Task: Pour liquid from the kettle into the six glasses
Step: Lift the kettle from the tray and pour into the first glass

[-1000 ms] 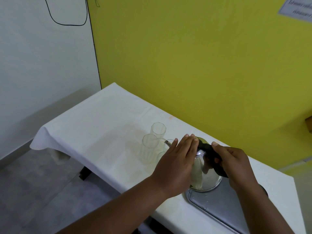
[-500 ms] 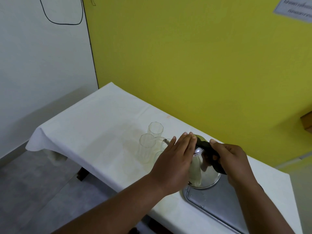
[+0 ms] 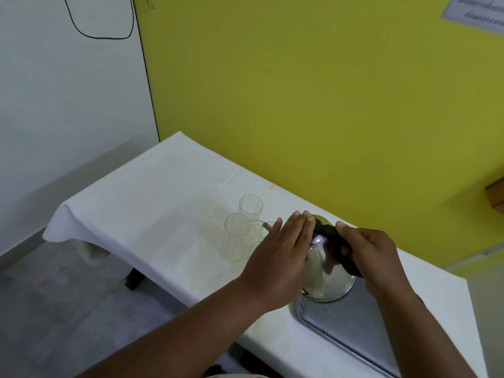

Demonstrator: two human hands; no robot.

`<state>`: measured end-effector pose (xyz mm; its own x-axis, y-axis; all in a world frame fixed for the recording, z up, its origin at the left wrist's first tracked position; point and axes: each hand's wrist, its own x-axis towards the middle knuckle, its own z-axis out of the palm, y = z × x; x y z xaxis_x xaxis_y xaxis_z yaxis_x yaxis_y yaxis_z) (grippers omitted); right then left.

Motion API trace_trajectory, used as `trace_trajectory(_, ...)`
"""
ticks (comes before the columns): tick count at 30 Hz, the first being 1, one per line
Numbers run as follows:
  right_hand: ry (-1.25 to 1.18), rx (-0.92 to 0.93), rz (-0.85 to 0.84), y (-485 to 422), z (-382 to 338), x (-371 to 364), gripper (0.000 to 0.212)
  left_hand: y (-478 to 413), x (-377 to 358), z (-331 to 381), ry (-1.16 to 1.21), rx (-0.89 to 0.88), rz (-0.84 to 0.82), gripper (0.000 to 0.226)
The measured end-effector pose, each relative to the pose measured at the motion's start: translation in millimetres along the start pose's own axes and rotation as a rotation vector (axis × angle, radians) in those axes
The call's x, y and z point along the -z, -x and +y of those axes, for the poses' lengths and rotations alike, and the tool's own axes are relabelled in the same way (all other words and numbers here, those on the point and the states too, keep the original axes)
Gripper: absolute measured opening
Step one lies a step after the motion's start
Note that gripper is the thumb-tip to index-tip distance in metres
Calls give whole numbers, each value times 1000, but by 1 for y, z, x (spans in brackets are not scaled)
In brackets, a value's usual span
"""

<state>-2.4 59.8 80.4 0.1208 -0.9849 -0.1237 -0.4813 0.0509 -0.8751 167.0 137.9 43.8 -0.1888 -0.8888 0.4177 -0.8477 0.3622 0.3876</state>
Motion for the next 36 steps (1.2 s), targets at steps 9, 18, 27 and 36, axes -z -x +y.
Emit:
trace_trajectory(9, 11, 15, 60, 5, -5, 0, 55, 2, 2, 2, 9, 2, 12, 79)
trace_trajectory(18, 14, 12, 62, 4, -8, 0, 59, 0, 2, 2, 16, 10, 20, 77)
trace_trajectory(27, 35, 26, 38, 5, -8, 2, 58, 1, 2, 2, 10, 1, 17, 77)
trace_trajectory(36, 53, 18, 65, 4, -9, 1, 61, 2, 4, 2, 18, -1, 12, 80)
